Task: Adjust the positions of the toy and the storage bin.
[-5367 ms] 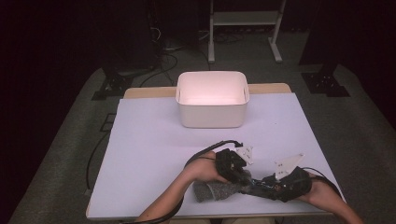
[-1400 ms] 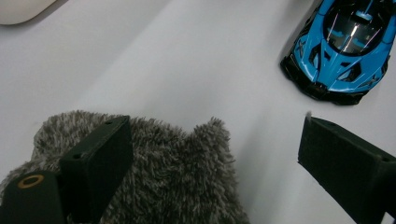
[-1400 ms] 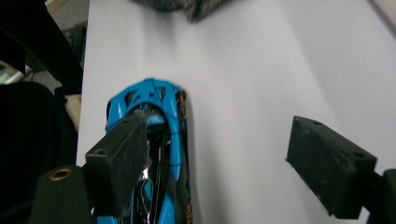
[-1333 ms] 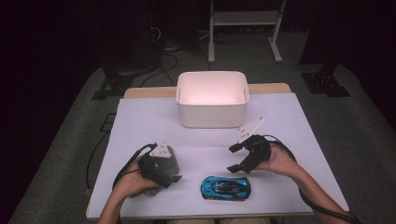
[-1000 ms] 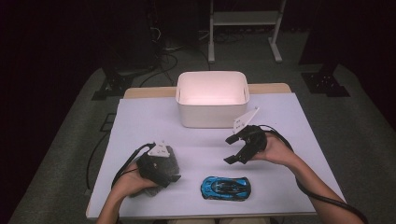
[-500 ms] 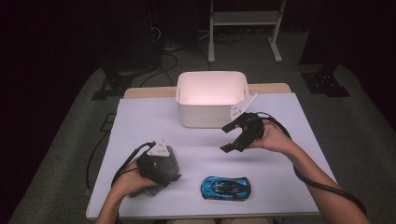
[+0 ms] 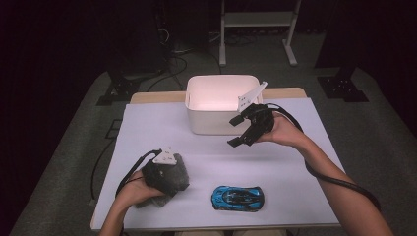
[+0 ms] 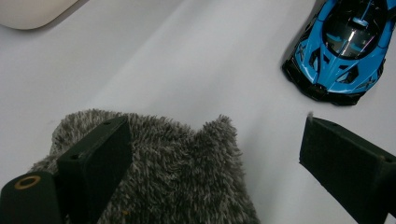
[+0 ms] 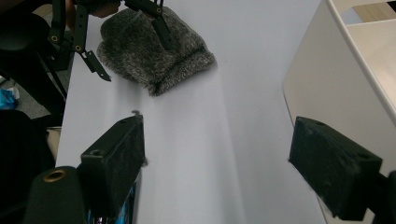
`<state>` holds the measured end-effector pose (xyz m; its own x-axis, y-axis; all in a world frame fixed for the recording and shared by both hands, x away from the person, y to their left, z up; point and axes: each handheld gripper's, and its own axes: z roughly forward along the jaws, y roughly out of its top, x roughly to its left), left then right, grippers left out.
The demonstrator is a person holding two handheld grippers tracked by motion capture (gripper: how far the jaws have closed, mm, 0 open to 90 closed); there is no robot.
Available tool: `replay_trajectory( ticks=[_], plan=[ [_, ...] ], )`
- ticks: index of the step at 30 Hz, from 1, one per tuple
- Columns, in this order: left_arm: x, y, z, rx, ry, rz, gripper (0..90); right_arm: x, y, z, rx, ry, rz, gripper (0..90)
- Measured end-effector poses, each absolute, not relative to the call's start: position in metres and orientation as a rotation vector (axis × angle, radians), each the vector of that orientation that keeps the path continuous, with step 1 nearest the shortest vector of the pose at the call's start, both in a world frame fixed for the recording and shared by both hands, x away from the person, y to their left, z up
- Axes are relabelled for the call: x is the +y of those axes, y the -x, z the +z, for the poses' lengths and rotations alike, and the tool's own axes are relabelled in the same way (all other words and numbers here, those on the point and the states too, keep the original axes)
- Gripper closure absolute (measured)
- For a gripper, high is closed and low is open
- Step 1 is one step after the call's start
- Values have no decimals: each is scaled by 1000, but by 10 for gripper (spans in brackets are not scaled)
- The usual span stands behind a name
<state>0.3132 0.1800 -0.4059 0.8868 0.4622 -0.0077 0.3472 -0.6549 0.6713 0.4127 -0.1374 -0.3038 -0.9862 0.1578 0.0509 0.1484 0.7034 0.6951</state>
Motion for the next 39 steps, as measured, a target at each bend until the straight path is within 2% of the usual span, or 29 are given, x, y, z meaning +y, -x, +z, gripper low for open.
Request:
replay_trajectory(
  ticks=[10, 20, 39],
  plan=[
    [181, -313, -404, 577, -2350, 215, 88, -129, -424, -295, 2904, -236, 1133, 170],
    [185, -317, -409, 604, -2356, 206, 88, -116, -451, -284, 2895, -210, 1063, 192],
    [195, -307, -407, 617, -2340, 200, 88, -98, -500, -300, 2923, -264, 943, 221]
  ],
)
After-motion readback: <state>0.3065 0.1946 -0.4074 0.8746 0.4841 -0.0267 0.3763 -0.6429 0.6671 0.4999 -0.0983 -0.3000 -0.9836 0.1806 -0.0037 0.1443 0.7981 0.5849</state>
